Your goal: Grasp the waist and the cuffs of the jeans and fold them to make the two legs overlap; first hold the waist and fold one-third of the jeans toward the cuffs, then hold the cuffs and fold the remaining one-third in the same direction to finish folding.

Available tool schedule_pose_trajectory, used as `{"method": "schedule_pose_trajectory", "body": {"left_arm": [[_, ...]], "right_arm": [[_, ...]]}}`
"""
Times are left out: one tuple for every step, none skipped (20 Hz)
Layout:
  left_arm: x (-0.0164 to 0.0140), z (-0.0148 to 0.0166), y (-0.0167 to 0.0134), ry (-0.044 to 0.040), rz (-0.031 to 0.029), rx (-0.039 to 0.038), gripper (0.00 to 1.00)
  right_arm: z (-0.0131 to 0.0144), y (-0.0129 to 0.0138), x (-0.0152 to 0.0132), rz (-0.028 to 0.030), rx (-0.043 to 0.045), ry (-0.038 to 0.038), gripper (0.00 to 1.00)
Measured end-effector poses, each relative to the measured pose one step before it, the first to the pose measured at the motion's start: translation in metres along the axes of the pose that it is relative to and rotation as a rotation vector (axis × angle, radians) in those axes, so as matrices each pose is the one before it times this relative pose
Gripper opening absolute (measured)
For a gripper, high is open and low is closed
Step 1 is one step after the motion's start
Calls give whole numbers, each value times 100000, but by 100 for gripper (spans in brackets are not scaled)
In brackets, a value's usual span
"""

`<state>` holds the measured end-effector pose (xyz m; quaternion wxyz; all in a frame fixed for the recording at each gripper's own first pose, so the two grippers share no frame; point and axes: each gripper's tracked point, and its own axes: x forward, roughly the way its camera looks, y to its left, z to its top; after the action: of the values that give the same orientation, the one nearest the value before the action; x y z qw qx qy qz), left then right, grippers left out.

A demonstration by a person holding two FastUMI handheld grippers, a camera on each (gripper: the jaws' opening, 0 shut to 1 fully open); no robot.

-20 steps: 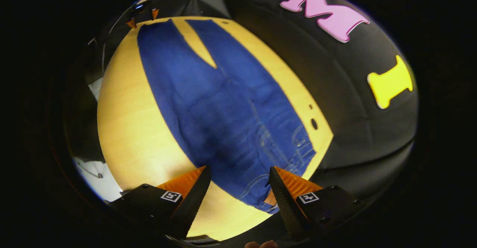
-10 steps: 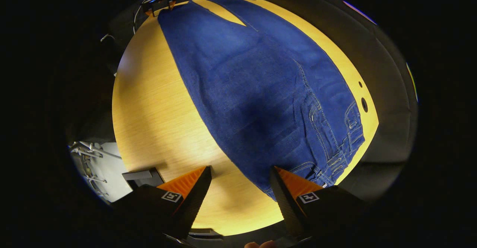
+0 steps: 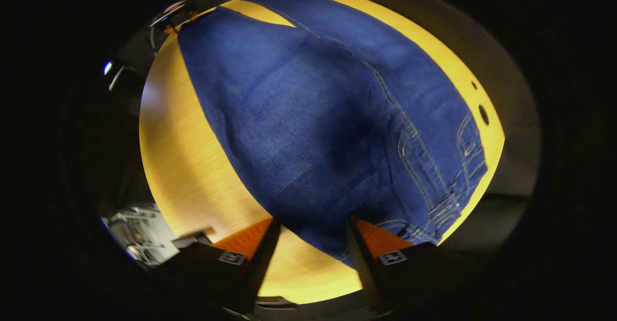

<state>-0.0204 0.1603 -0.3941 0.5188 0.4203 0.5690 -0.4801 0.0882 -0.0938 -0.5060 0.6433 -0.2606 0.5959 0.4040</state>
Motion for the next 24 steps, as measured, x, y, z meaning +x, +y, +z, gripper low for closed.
{"method": "schedule_pose_trajectory", "body": {"left_arm": [[189,-28,451,-694,916,-3632,76],[-487,421,923,-1276,2420,-5058,63],[338,45,741,-1258,564,-6290,46],[19,319,681,-2372,77,-6096,28],[139,45,525,-758,838,-6114,11],[-181,294,515,-1683,293,-4607,6],[-292,131,587,-1253,-424,-4370,3],[-616,336,563,-1774,524,-3583,6],[-811,780,703,-2859,965,-3183,6],[-855,862,879,-2977,356,-3957,6],[-886,759,1149,-2611,1113,-4784,6],[-888,866,753,-1912,70,-5517,6],[-1019,1183,921,-1480,656,-5412,6],[-745,1360,1151,-947,1121,-4842,6],[-631,1610,1719,-1599,3389,-3859,6],[-539,1604,1353,-1234,3218,-2977,6],[-505,1806,1370,-1676,3184,-3517,6],[257,2124,1806,-795,3252,-3726,6],[565,2060,1514,-916,3318,-3826,6],[797,1898,1260,-1028,3816,-2970,6],[1040,1651,1187,-671,3709,-2230,6],[1279,1378,952,-892,3500,-1476,6],[1379,1244,797,-669,3828,-1358,6],[1461,1122,907,-1344,4426,-2935,6]], "right_arm": [[548,-1338,249,-5539,1754,-1420,50],[681,-568,210,-1669,3844,-2206,28],[-338,41,-179,657,2859,2281,7],[-234,278,-194,494,3862,88,7],[-94,64,35,1848,5579,1021,7],[271,-44,-470,1885,6236,-887,7],[461,-250,-509,1194,4252,-1321,7],[764,-264,-676,988,5241,-3134,7],[957,-105,-844,570,5042,-4651,6],[1163,-26,-855,504,5049,-5485,6],[1282,-147,-827,739,5718,-5430,6],[1395,-235,-871,74,6456,-5418,6],[1799,-141,-747,93,6635,-5862,6],[2044,-141,-544,202,5514,-6605,6],[1856,-113,-311,363,4147,-5128,6],[1642,-140,-201,-98,3205,-4375,6],[1582,-125,135,-294,1513,-3553,6],[1493,-142,322,-705,234,-2675,6],[1778,-201,665,-1046,-823,-2997,6],[1627,-375,1160,-1377,-476,-2717,6],[1338,-263,1235,-1847,683,-2128,6],[1153,-327,1658,-2219,1704,-1602,6],[904,-314,1642,-2192,2300,-910,6],[437,-299,1646,-2528,2213,-397,6]]}}
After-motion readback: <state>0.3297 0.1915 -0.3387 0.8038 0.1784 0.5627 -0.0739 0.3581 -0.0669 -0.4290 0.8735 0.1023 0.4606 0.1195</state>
